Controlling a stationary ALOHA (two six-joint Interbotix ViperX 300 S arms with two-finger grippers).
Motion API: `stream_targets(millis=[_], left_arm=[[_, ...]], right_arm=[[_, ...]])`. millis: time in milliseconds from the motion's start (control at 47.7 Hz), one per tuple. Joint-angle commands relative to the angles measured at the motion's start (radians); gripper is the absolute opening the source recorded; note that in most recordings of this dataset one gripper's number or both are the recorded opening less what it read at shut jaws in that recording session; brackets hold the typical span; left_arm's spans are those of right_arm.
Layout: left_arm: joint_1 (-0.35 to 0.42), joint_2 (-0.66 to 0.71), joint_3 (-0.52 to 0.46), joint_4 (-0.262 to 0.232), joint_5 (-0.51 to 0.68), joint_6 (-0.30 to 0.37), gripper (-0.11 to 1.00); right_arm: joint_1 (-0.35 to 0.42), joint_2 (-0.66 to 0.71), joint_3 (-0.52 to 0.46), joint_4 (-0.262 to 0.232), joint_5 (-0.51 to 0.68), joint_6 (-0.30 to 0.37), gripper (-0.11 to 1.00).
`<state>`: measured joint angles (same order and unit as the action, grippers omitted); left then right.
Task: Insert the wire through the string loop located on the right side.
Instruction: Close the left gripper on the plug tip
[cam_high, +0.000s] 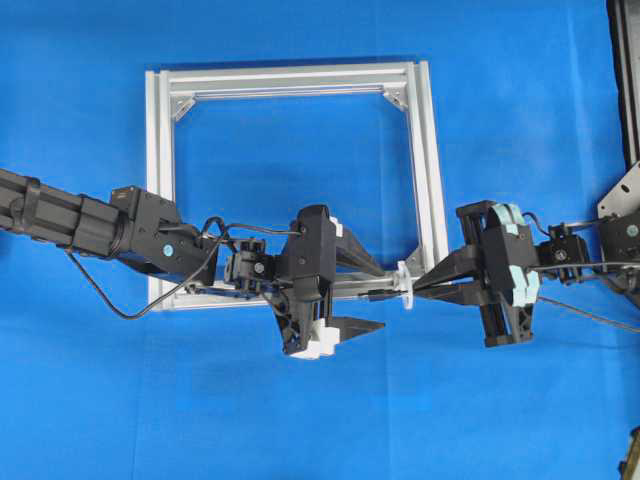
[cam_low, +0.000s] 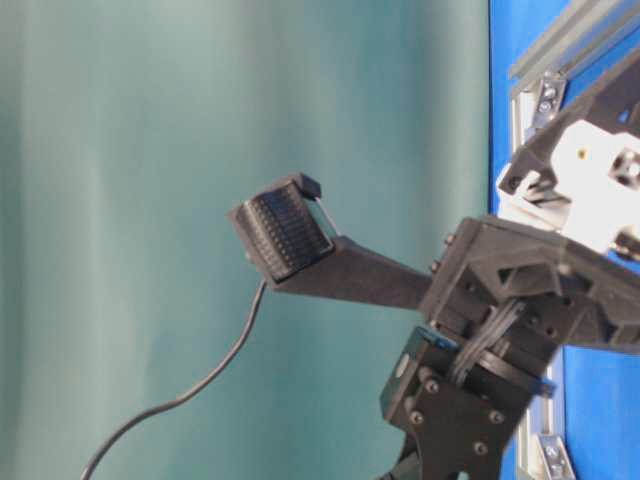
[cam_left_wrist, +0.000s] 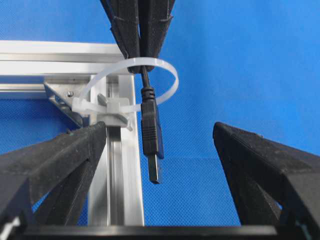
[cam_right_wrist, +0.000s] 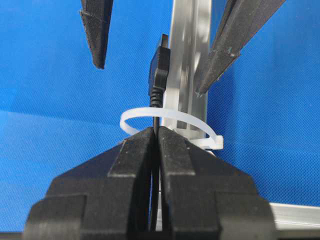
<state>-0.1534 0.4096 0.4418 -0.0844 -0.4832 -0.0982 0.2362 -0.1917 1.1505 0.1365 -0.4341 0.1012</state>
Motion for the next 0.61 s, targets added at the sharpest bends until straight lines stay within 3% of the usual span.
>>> stream_targets(millis=[0, 273, 357, 524, 587], left_arm=[[-0.005, -0.021, -0.015, 0.003, -0.009, -0.002, 0.91], [-0.008, -0.02, -0.021, 0.002, -0.011, 0.0, 0.82], [-0.008, -0.018, -0.029, 0.002, -0.014, 0.0, 0.66], [-0.005, -0.018, -0.028, 0.002, -0.025, 0.002, 0.17], [-0.005, -0.02, -0.023, 0.002, -0.023, 0.002, 0.08]], right_arm=[[-0.002, -0.006, -0.017, 0.002, -0.005, 0.002, -0.03], [-0.002, -0.006, -0.017, 0.002, -0.006, 0.002, -0.03], [-0.002, -0.006, -0.017, 0.002, -0.005, 0.002, -0.03], [-0.002, -0.006, -0.018, 0.002, -0.005, 0.002, -0.03], [-0.002, -0.006, -0.017, 0.002, -0.005, 0.002, -0.03]])
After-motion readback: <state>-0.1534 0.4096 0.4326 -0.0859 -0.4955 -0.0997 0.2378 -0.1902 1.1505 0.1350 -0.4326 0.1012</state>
